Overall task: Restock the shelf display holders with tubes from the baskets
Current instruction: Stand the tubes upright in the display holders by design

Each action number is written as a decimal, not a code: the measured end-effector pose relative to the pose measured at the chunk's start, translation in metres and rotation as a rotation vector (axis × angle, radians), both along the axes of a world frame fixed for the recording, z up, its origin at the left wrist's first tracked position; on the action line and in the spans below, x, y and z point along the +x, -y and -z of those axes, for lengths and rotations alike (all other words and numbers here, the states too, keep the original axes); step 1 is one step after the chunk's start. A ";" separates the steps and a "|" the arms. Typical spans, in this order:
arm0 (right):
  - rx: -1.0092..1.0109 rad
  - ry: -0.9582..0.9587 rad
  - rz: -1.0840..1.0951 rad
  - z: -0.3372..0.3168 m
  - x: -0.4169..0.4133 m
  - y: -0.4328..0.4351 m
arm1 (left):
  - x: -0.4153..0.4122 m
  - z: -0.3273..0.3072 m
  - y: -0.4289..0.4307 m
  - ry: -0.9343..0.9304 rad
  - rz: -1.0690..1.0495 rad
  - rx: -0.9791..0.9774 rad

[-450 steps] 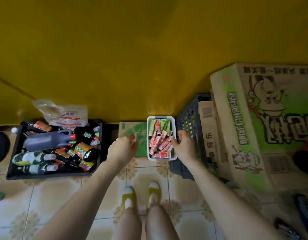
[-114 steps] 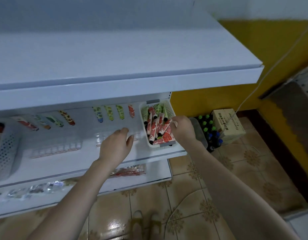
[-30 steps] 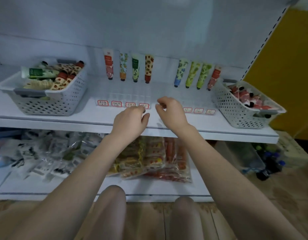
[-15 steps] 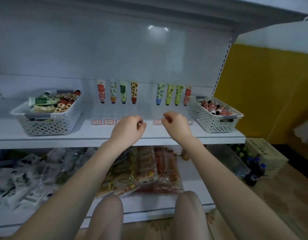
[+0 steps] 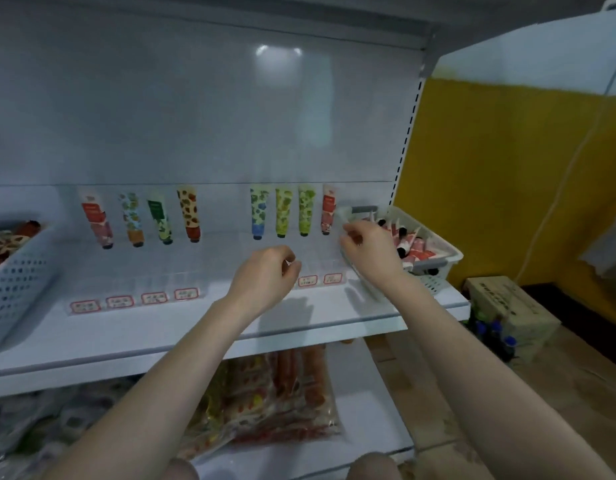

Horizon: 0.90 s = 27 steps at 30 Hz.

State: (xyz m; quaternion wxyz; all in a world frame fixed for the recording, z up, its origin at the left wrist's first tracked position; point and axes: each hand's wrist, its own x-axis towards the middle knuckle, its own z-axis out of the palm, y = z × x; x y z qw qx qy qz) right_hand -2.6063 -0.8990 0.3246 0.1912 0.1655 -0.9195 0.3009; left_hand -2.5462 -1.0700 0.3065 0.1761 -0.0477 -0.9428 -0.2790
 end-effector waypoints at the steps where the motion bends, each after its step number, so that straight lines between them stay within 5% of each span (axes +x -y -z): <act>1: 0.004 -0.007 0.018 -0.004 -0.006 -0.008 | -0.006 0.000 -0.006 0.001 0.009 0.000; 19: 0.186 0.078 0.220 -0.011 -0.041 -0.149 | -0.080 -0.033 -0.103 -0.092 0.102 -0.150; 27: 0.230 0.151 0.197 0.001 -0.090 -0.159 | -0.132 -0.025 -0.147 0.047 0.077 -0.366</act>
